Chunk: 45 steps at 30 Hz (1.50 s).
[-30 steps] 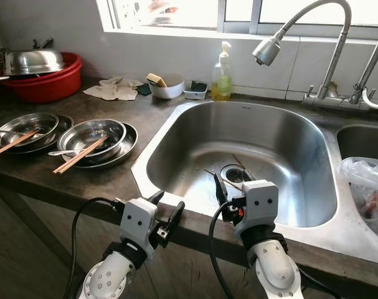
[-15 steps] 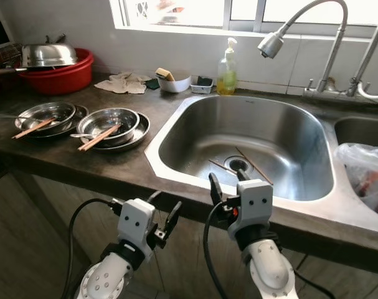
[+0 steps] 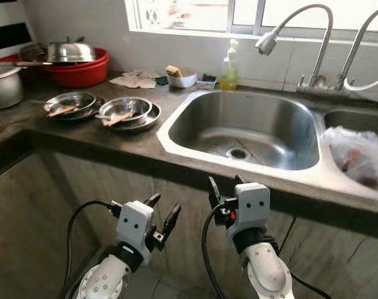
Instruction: Kitchen organization
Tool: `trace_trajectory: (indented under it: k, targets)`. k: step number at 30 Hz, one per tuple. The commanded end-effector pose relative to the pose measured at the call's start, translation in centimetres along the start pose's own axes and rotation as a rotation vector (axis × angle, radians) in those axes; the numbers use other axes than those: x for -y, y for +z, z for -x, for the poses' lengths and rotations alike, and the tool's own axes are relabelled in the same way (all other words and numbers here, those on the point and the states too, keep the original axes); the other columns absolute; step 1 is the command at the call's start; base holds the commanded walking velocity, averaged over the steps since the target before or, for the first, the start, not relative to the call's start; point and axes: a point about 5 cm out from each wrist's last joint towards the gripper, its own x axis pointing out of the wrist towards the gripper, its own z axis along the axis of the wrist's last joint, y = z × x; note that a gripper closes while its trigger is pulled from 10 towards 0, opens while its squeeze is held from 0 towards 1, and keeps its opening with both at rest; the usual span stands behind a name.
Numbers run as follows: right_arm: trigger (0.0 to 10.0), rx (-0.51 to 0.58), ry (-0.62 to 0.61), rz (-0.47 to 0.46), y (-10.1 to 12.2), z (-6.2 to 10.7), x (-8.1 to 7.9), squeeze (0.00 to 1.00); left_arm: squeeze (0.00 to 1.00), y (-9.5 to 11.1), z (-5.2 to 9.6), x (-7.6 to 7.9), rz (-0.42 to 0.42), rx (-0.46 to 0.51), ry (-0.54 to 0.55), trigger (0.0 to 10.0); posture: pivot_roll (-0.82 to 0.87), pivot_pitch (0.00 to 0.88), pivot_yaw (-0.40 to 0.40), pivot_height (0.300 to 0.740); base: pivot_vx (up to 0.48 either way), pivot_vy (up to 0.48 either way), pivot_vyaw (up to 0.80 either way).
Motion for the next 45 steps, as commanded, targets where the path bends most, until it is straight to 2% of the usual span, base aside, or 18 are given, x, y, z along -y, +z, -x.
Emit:
trace_trajectory:
  k: [1, 27, 45]
  targets:
    - [10.0, -0.022, -0.008, 0.009, -0.5, 0.2, 0.1, 0.0, 0.0, 0.2, 0.0, 0.1, -0.006, 0.002, -0.003, 10.0, 0.0, 0.0, 0.007, 0.74, -0.341, 0.0, 0.0]
    - [10.0, -0.058, 0.003, 0.008, -1.4, 0.5, -0.2, 0.0, 0.0, 0.1, 0.2, -0.1, -0.014, -0.005, 0.02, 10.0, 0.01, 0.0, 0.003, 0.74, -0.346, 0.0, 0.0]
    - [10.0, -0.075, 0.013, 0.03, -1.7, 0.6, -0.1, 0.0, 0.0, 0.0, 0.1, -0.2, 0.002, -0.023, 0.038, 10.0, 0.01, 0.0, 0.003, 0.74, 0.0, 0.0, 0.0]
